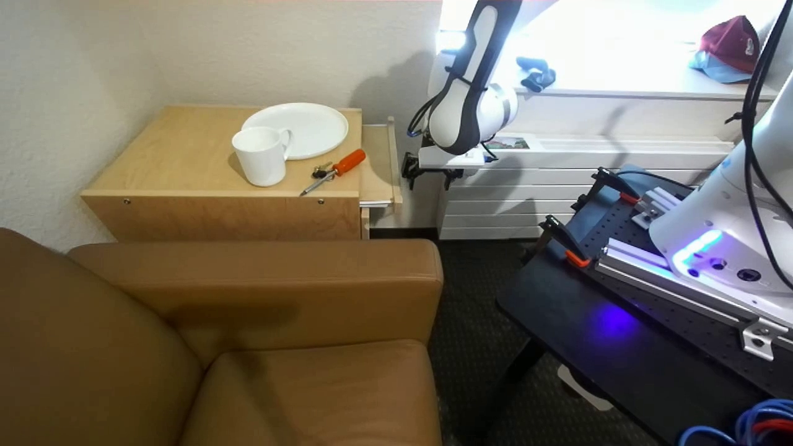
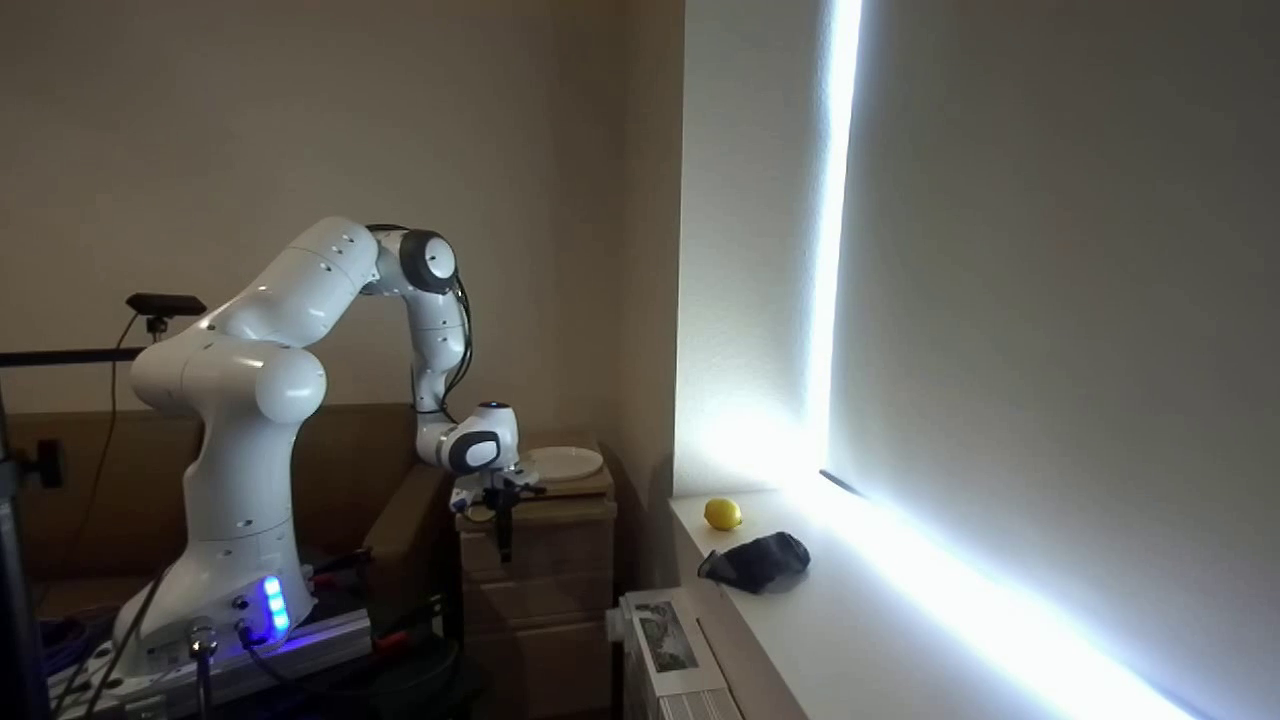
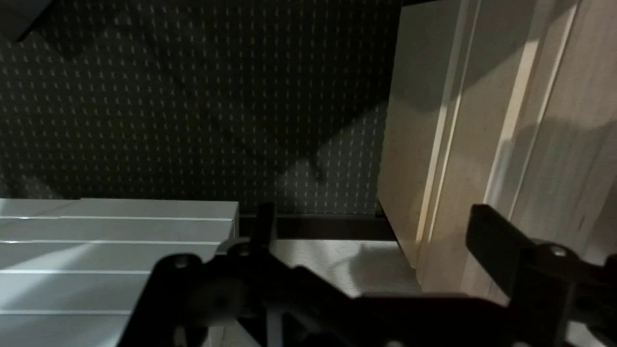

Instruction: Close the top compartment of the dresser

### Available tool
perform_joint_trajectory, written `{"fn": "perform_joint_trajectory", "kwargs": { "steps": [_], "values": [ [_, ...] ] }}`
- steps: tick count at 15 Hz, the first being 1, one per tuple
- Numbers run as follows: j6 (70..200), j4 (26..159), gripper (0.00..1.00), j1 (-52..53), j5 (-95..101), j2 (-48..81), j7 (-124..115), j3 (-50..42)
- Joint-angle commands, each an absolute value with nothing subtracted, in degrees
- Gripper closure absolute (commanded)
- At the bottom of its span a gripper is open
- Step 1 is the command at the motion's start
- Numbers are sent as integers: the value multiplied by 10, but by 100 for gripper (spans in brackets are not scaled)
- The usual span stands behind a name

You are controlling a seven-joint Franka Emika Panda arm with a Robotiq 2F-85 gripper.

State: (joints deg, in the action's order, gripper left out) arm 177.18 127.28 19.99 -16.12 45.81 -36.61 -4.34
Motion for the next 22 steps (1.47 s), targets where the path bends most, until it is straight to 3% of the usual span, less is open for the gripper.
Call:
{"fn": "perform_joint_trajectory", "kwargs": {
  "steps": [1,13,16,20,22],
  "values": [
    [1784,1229,0,189,-182,492,-363,-22],
    [1780,1194,0,218,-194,482,-365,28],
    [1749,1228,0,300,-186,467,-397,-58],
    [1756,1273,0,440,-178,466,-471,-243],
    [1729,1293,0,460,-177,454,-488,-300]
  ]
}}
